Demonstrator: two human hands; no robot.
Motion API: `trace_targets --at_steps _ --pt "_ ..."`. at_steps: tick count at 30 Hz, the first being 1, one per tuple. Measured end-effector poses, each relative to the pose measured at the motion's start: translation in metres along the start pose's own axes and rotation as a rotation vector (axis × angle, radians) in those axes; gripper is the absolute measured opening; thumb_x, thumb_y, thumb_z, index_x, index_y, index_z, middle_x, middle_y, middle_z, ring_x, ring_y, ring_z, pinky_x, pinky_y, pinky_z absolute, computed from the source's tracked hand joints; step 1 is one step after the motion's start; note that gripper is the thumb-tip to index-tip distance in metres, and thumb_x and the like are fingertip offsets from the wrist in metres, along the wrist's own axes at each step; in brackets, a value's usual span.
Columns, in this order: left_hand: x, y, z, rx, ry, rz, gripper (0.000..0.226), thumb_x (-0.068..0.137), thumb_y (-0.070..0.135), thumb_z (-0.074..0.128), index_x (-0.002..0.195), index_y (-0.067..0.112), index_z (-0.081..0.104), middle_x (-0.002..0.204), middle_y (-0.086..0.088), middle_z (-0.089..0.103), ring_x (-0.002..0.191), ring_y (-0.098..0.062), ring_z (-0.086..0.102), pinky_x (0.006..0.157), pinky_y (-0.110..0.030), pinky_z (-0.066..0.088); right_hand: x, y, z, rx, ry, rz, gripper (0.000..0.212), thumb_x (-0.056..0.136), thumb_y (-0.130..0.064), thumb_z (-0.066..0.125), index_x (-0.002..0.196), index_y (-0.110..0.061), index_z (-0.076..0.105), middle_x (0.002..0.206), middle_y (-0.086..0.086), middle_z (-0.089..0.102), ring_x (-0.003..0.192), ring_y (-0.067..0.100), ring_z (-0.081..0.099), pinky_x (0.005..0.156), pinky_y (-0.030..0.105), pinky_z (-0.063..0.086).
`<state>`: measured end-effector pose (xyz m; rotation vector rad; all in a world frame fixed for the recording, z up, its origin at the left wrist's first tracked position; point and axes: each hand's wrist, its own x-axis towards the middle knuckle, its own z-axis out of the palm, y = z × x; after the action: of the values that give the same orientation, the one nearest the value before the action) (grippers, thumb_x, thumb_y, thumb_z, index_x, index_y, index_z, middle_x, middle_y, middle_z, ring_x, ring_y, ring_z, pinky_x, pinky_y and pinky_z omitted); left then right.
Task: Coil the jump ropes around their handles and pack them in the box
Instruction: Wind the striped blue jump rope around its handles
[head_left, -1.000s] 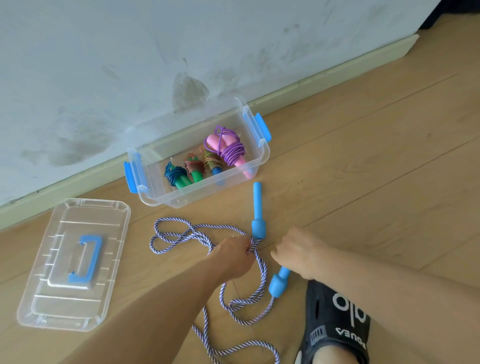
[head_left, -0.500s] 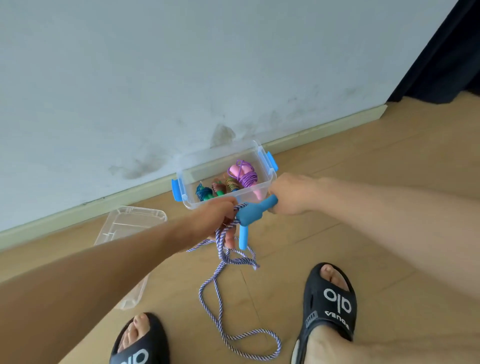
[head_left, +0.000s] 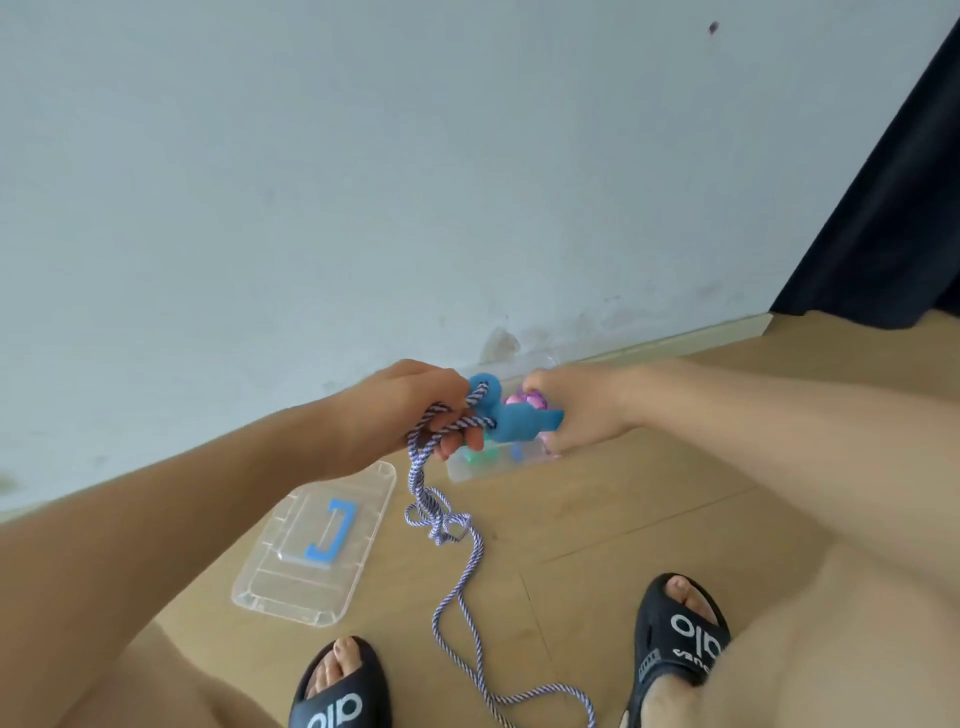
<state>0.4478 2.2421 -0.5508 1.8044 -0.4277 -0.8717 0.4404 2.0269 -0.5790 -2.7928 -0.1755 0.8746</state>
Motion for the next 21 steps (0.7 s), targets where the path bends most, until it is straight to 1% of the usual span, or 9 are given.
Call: trace_targets --at_steps 1,3,6,8,11,13,16,19,21 --pt "-0.003 0.002 -0.001 -0.035 0.015 0.004 0.03 0.091 0.011 0.041 0.083 -0.009 0.062 0.07 -0.011 0.066 0.057 -0.02 0.05 0.054 -0.02 0.044 -0.001 -0.005 0.004 0.12 0.061 -0.084 0.058 0.063 -0.034 0.069 0.116 -0.034 0.044 0.105 -0.008 0.061 0.079 0.02 0.067 0.068 0.043 0.059" --pt "-0.008 0.007 0.0 -0.13 0.043 0.025 0.028 0.084 0.012 0.044 0.082 -0.011 0.059 0.065 -0.011 0.06 0.053 -0.019 0.046 0.052 -0.021 0.043 -0.004 -0.016 0.012 0.343 0.174 -0.196 0.077 0.057 -0.026 0.075 0.123 -0.044 0.04 0.106 -0.015 0.055 0.083 0.015 0.065 0.059 0.039 0.059" --pt "-0.014 0.01 -0.007 -0.32 0.079 0.018 0.029 0.084 0.01 0.038 0.064 0.0 0.057 0.066 -0.012 0.054 0.049 -0.016 0.038 0.051 -0.024 0.038 -0.011 -0.036 0.012 0.506 0.192 -0.229 0.069 0.069 -0.017 0.076 0.125 -0.041 0.043 0.105 -0.013 0.058 0.073 0.004 0.055 0.043 0.012 0.042" --pt "-0.019 0.011 -0.014 -0.376 0.078 0.01 0.026 0.079 0.011 0.038 0.059 0.006 0.054 0.064 -0.011 0.051 0.048 -0.016 0.034 0.051 -0.025 0.035 -0.011 -0.04 0.008 0.559 0.244 -0.258 0.059 0.072 -0.01 0.073 0.123 -0.029 0.049 0.112 -0.008 0.06 0.072 0.007 0.055 0.036 0.006 0.034" --pt "-0.021 0.007 -0.028 -0.361 0.1 -0.004 0.018 0.079 0.014 0.036 0.061 0.012 0.036 0.063 -0.012 0.046 0.048 -0.017 0.027 0.048 -0.026 0.031 -0.011 -0.045 0.001 0.575 0.278 -0.287 0.038 0.074 -0.007 0.069 0.108 -0.017 0.056 0.097 -0.003 0.062 0.078 0.018 0.057 0.041 0.011 0.038" --pt "-0.019 0.003 -0.035 -0.285 0.119 -0.033 0.024 0.086 0.015 0.032 0.062 0.014 0.032 0.063 -0.012 0.045 0.048 -0.017 0.024 0.048 -0.027 0.028 -0.012 -0.045 -0.002 0.553 0.257 -0.287 0.03 0.079 -0.008 0.066 0.107 -0.014 0.057 0.088 -0.001 0.058 0.07 0.015 0.054 0.037 0.009 0.035" --pt "-0.015 -0.002 -0.036 -0.152 0.111 -0.07 0.025 0.093 0.019 0.038 0.07 0.01 0.04 0.064 -0.011 0.046 0.049 -0.017 0.024 0.048 -0.027 0.027 -0.012 -0.045 -0.007 0.412 0.291 -0.264 0.021 0.083 -0.017 0.065 0.1 -0.022 0.055 0.089 -0.004 0.059 0.069 0.013 0.055 0.044 0.013 0.039" --pt "-0.012 -0.003 -0.032 -0.047 0.039 -0.076 0.018 0.09 0.03 0.055 0.091 0.013 0.053 0.069 -0.006 0.049 0.052 -0.015 0.021 0.049 -0.025 0.023 -0.006 -0.042 -0.014 0.274 0.367 -0.23 0.023 0.079 -0.022 0.067 0.088 -0.035 0.05 0.087 -0.007 0.062 0.076 0.017 0.061 0.063 0.031 0.051" --pt "-0.011 -0.003 -0.029 0.055 -0.053 -0.074 0.022 0.089 0.032 0.06 0.082 0.015 0.048 0.068 -0.003 0.041 0.055 -0.016 0.019 0.051 -0.026 0.019 -0.002 -0.041 -0.017 0.2 0.394 -0.219 0.028 0.077 -0.024 0.069 0.081 -0.037 0.044 0.082 -0.008 0.06 0.073 0.018 0.06 0.064 0.033 0.051"
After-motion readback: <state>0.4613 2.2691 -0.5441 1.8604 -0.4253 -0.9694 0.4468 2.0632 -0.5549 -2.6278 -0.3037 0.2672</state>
